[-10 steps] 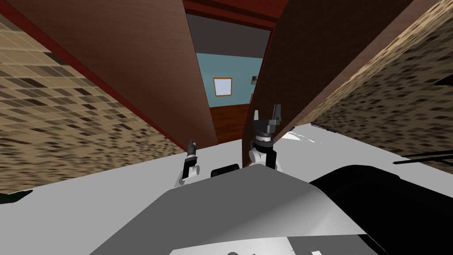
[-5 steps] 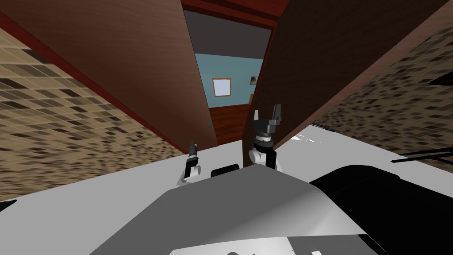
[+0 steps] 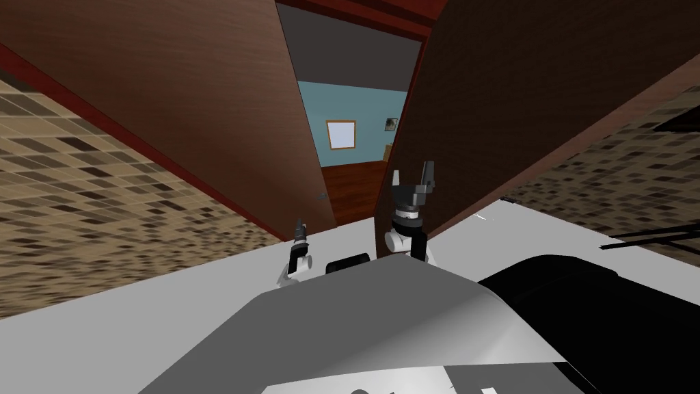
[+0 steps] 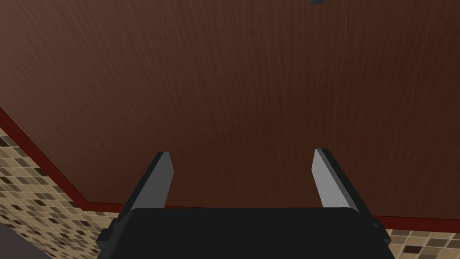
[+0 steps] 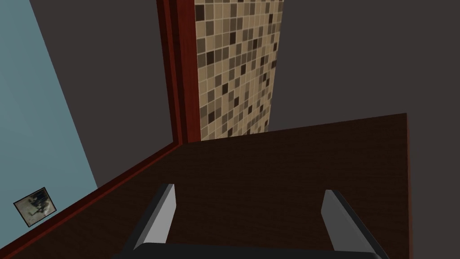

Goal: Pull the door open

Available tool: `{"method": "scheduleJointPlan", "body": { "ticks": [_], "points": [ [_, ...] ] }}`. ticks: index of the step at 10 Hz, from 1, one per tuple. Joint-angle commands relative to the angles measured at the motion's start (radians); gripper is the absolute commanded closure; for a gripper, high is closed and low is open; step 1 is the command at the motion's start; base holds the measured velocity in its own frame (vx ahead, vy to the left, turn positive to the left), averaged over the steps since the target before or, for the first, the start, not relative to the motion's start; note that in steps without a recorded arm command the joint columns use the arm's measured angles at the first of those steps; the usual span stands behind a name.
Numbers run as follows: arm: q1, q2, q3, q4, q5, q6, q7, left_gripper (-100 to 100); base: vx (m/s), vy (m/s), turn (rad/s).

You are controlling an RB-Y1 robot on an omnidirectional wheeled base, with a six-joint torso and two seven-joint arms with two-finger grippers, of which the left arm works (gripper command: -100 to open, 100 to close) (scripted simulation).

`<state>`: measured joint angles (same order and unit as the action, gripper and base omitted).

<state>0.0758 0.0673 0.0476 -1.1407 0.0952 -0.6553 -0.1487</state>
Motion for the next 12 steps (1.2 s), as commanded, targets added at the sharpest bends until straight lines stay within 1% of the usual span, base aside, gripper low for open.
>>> {"method": "scheduleJointPlan", "body": {
  "ticks": [1,6,10,12],
  "points": [
    [-0.018,-0.007,0.004,0.045,0.002,-0.013,0.0,-100,0.095,0.016,-0.044],
    [-0.067,-0.031,0.016,0.169,0.009,-0.046,0.004,-100,0.098,0.002,-0.048],
    [-0.101,-0.053,0.024,0.254,0.014,-0.069,0.006,-100,0.099,0.003,-0.039],
    [-0.116,-0.064,0.027,0.289,0.016,-0.079,0.007,-100,0.094,0.0,-0.031]
  ]
}}
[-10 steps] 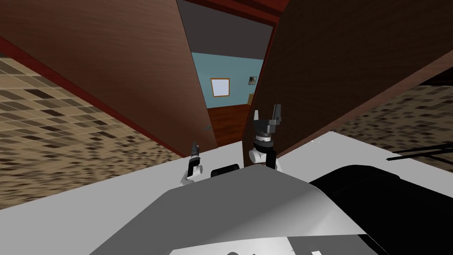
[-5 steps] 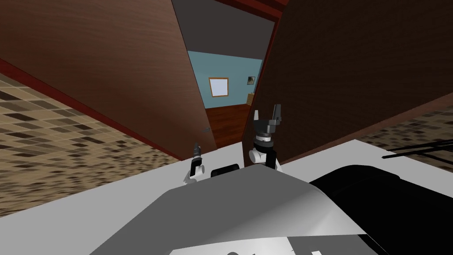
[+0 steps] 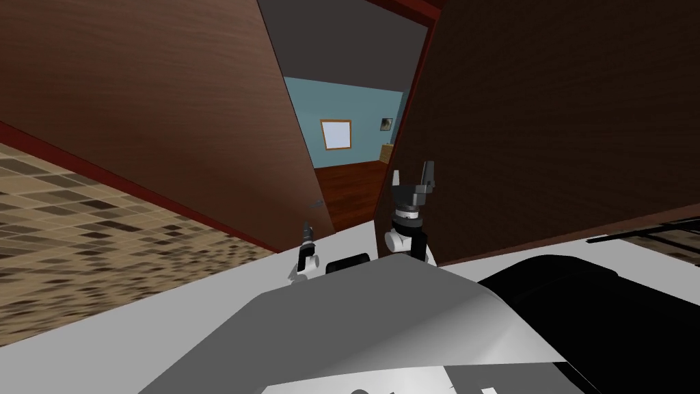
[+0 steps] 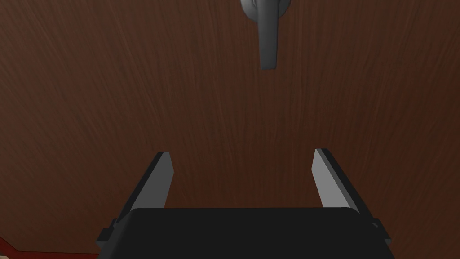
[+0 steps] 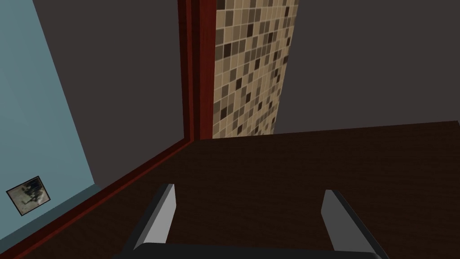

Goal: Pull the door open

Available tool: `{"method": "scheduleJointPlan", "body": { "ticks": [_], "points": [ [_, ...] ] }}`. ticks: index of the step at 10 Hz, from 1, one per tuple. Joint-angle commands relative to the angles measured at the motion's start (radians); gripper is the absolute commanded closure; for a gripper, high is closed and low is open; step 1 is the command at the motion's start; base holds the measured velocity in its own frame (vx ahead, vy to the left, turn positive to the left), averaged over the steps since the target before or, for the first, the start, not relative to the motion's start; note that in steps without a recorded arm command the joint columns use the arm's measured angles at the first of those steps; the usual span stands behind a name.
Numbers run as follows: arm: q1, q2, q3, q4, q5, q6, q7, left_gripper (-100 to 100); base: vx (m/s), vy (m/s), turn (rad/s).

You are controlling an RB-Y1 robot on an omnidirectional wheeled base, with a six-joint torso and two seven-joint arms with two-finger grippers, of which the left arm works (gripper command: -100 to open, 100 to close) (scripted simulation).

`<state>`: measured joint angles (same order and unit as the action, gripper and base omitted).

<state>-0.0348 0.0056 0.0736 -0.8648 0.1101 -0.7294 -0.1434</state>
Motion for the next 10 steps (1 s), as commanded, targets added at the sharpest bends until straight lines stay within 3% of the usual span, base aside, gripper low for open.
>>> {"method": "scheduleJointPlan", "body": {
  "ticks": [1,6,7,10],
  "points": [
    [-0.012,-0.007,0.003,0.029,0.002,-0.009,0.003,-100,0.093,0.011,-0.031],
    [-0.054,-0.049,0.013,0.133,0.008,-0.039,0.006,-100,0.145,0.008,-0.03],
    [-0.053,-0.042,0.012,0.13,0.008,-0.04,0.005,-100,0.078,-0.009,-0.002],
    [-0.057,-0.001,0.018,0.137,0.005,-0.043,0.013,-100,-0.128,0.038,-0.087]
  ]
}}
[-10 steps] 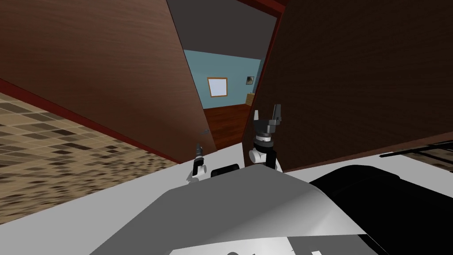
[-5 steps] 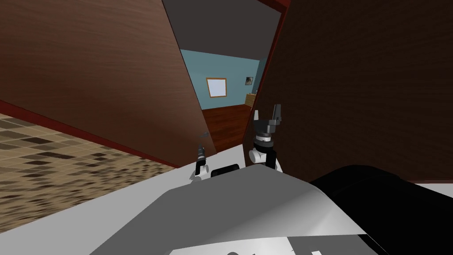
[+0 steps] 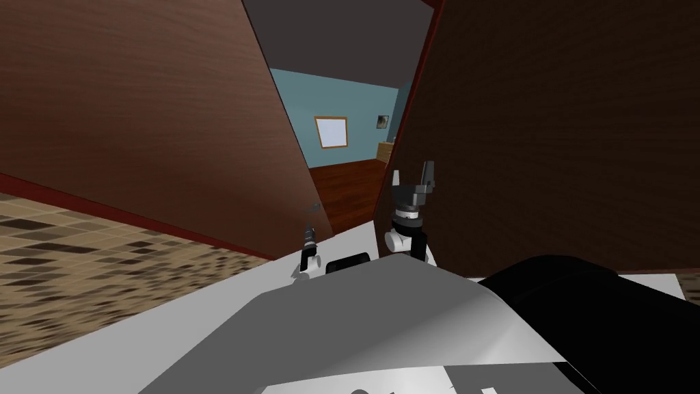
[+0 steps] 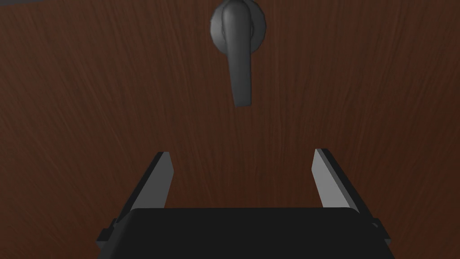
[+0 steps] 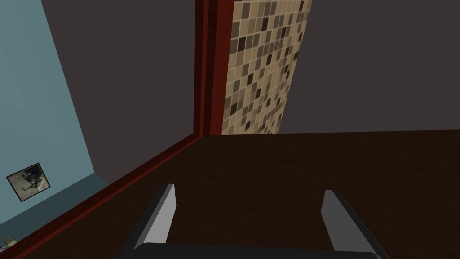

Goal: Pull the door open

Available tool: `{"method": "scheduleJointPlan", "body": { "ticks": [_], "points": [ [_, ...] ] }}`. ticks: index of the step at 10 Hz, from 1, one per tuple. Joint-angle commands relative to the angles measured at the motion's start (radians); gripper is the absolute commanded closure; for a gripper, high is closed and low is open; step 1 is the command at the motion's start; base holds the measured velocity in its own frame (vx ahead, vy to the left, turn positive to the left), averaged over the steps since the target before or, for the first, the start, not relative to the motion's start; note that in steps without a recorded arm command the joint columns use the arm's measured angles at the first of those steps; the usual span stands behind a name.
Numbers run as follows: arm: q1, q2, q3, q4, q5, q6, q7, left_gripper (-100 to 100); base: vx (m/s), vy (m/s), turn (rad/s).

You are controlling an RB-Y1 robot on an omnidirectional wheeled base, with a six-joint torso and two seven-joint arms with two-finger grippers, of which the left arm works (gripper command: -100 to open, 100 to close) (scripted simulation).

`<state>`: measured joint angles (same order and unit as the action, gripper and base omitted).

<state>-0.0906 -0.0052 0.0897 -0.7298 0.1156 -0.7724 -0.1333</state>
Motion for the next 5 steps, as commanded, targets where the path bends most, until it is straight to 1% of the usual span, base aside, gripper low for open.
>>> {"method": "scheduleJointPlan", "body": {
  "ticks": [1,2,3,4,5],
  "points": [
    [-0.003,0.029,0.005,0.005,-0.001,0.0,0.007,-100,-0.177,0.041,-0.111],
    [-0.005,0.046,0.008,0.008,0.0,0.0,0.013,-100,-0.14,0.051,-0.134],
    [-0.009,0.066,0.014,0.014,0.003,0.0,0.021,-100,-0.078,0.038,-0.144],
    [-0.016,0.079,0.024,0.026,0.012,0.0,0.036,-100,0.062,0.017,-0.186],
    [-0.017,0.079,0.026,0.028,0.013,0.0,0.038,-100,0.157,-0.029,-0.068]
  ]
}}
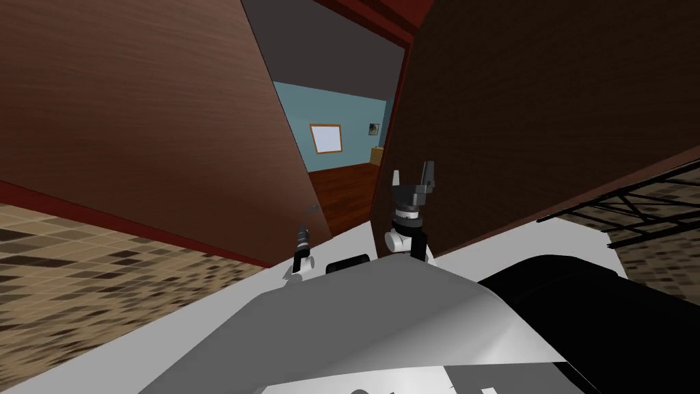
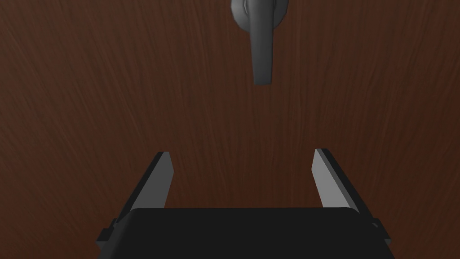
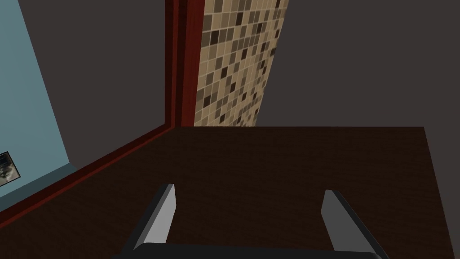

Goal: Pull the door open

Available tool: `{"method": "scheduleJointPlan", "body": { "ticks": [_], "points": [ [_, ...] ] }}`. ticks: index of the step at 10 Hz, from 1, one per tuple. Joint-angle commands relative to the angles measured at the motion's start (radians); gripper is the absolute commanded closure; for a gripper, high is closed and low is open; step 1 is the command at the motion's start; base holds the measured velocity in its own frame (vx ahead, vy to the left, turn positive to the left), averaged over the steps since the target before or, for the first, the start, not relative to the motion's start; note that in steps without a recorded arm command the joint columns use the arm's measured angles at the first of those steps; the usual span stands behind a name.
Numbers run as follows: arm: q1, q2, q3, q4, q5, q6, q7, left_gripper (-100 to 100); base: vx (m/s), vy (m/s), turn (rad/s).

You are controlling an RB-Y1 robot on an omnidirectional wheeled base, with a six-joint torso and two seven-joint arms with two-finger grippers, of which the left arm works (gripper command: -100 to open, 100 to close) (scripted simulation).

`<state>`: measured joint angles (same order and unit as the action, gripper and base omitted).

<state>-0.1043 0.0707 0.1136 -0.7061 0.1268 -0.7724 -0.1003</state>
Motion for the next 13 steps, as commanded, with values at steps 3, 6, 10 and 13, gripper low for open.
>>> {"method": "scheduleJointPlan", "body": {
  "ticks": [3,6,10,13],
  "points": [
    [-0.006,-0.002,0.007,0.011,0.008,0.0,0.013,-100,0.198,-0.002,0.007],
    [-0.009,-0.011,0.011,0.016,0.014,0.0,0.019,-100,0.215,0.006,0.036],
    [-0.011,-0.021,0.013,0.02,0.019,0.0,0.023,-100,0.204,-0.035,0.04],
    [-0.009,-0.02,0.012,0.018,0.018,0.001,0.022,100,0.016,-0.003,-0.004]
  ]
}}
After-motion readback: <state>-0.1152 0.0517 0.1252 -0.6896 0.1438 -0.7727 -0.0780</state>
